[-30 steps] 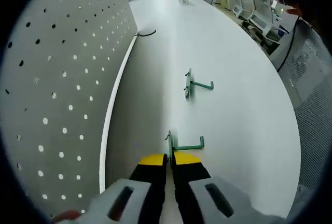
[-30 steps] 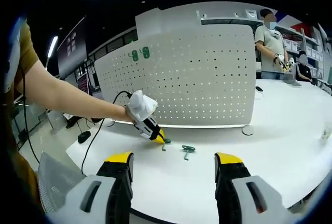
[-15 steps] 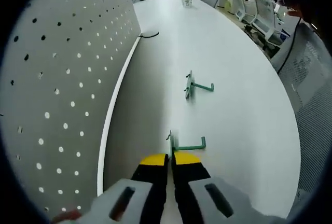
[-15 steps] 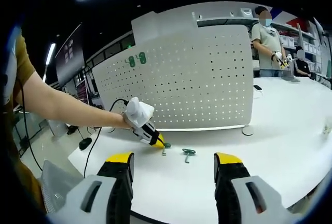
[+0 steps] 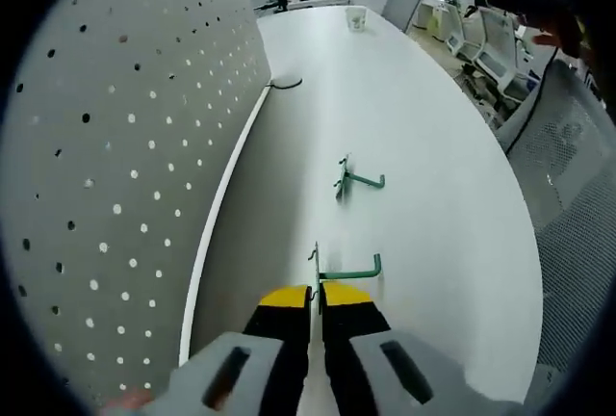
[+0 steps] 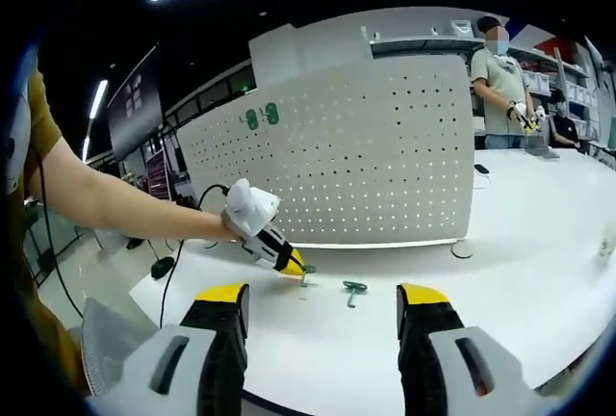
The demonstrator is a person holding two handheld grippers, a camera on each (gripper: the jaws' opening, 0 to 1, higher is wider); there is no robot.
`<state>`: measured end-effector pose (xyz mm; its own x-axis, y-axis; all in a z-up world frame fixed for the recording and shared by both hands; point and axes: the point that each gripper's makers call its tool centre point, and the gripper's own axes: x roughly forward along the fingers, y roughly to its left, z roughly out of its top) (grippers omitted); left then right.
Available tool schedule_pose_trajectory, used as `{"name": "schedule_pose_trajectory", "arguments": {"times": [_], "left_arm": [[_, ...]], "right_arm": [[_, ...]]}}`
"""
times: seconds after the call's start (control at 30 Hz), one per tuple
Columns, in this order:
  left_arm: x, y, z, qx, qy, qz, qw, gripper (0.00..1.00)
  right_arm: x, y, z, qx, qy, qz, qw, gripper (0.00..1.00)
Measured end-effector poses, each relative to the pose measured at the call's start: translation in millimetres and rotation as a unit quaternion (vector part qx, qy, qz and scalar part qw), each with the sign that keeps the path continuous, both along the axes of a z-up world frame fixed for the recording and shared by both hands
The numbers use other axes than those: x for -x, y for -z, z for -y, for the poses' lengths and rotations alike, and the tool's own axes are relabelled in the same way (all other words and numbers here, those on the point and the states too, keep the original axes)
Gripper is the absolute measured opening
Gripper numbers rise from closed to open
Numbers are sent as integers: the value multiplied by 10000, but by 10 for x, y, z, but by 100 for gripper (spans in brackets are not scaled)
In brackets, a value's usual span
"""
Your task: Insert the hook assembly into the mounting plate slot until the hook locks in place.
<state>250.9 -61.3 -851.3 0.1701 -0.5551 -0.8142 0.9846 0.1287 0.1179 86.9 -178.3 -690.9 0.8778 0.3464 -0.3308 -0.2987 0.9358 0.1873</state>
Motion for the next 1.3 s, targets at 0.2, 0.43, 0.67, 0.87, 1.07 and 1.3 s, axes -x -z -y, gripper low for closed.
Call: {"name": "schedule_pose_trajectory", "arguments": {"times": [0.2, 0.43, 0.67, 0.87, 1.07, 1.3], "left_arm": [[128, -226, -8, 493, -297, -148, 9982, 3], [317, -571, -13, 939, -426, -4, 9947, 3], [540, -1024, -14, 1548, -634, 216, 9857, 3], [760, -1463, -25, 2189, -845, 470, 9709, 3], [916, -1771, -100, 2585, -1008, 662, 9585, 3], [997, -2038, -205, 2922, -1242, 889, 9441, 3]], "right_arm": [[43, -87, -48, 61, -69, 86, 9999, 59], [101, -212, -147, 154, -236, 209, 9994, 59], [173, -383, -243, 142, -377, 433, 9983, 58], [191, -544, -378, 139, -562, 659, 9961, 57], [164, -637, -501, 178, -822, 771, 9935, 57], [141, -746, -580, 217, -1081, 889, 9899, 57]]}}
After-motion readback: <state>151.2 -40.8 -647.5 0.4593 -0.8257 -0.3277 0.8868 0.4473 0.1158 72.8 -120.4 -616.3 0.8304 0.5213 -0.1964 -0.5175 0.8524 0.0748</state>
